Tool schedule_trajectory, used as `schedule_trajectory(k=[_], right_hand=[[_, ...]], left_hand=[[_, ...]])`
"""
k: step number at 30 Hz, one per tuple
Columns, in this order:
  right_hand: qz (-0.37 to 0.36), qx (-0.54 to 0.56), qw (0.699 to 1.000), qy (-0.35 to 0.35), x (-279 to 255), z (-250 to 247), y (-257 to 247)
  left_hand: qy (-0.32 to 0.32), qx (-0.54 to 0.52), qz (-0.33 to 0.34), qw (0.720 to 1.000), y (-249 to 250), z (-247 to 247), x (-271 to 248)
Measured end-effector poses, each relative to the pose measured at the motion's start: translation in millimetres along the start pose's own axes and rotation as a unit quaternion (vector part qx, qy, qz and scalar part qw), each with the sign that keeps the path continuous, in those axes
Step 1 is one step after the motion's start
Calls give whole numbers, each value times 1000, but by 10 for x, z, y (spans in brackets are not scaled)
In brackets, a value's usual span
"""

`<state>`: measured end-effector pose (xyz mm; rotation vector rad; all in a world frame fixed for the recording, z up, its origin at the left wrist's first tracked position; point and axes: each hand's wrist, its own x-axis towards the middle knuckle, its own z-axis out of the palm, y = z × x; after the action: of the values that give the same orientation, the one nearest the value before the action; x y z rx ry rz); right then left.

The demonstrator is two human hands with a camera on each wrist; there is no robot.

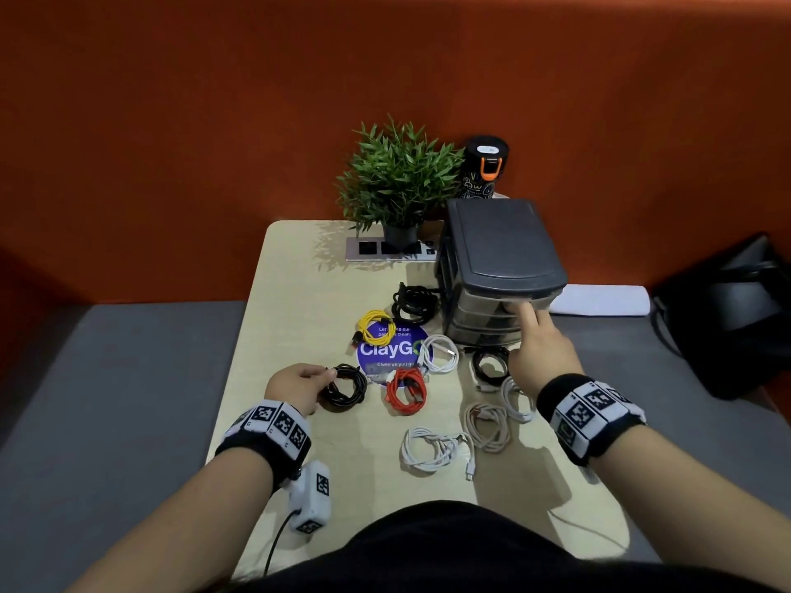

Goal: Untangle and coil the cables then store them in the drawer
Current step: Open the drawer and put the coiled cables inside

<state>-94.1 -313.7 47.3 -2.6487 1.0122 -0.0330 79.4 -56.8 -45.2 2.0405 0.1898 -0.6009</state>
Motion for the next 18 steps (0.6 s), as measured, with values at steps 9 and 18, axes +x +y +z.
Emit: schedule_trajectory(k=[9, 18], right_hand=[[-50, 21, 998, 15, -289, 84, 162], [-132, 3, 991, 26, -642, 100, 347]], left_hand=[[-12, 297, 372, 879, 604, 265, -129], [-95, 581, 453, 670, 1017, 901, -42]])
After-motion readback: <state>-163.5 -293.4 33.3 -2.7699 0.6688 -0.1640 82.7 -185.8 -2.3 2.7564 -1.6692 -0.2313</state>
